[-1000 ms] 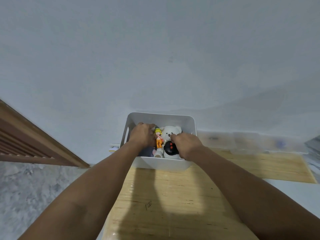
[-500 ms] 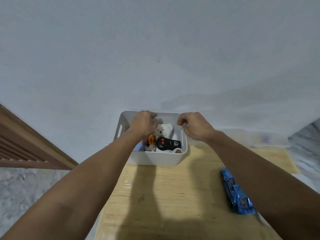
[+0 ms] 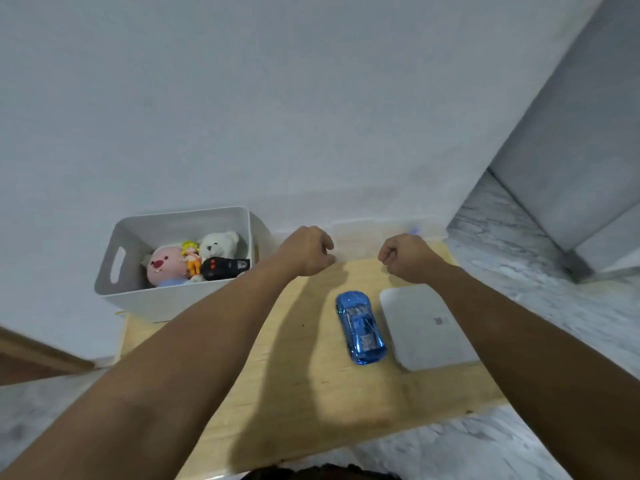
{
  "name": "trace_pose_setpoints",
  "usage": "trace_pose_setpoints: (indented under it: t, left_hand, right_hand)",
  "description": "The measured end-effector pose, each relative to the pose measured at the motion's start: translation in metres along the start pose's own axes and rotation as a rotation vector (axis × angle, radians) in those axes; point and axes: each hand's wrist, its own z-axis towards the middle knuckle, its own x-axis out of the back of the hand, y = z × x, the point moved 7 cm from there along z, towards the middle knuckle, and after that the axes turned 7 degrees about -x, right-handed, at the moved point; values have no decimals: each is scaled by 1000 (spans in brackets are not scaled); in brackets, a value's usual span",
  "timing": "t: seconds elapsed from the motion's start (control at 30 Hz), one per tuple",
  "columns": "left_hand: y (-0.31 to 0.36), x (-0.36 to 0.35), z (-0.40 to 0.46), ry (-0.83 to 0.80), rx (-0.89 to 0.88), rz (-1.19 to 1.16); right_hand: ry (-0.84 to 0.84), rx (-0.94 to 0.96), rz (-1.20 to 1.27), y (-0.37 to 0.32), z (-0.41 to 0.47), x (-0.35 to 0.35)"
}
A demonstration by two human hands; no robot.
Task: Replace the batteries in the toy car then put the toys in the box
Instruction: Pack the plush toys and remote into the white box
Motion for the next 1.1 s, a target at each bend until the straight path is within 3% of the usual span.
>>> trace_pose_setpoints:
  t: [0.2, 0.43, 0.7, 1.0, 1.1]
  left_hand:
    - [72, -91, 17, -157, 115, 8]
    - [110, -182, 5, -160, 439, -408]
    - [127, -219, -9, -84, 591, -516]
    - [134, -232, -18, 60, 714, -738]
    - [132, -224, -14, 134, 771, -651]
  right_hand:
    - [-28, -152, -7, 126, -33, 16]
    - [-129, -340, -128, 232, -65, 5]
    - [-202, -360, -50, 270, -83, -18]
    - [-101, -491, 220, 291, -83, -9]
    - [-51, -546, 232, 292, -83, 4]
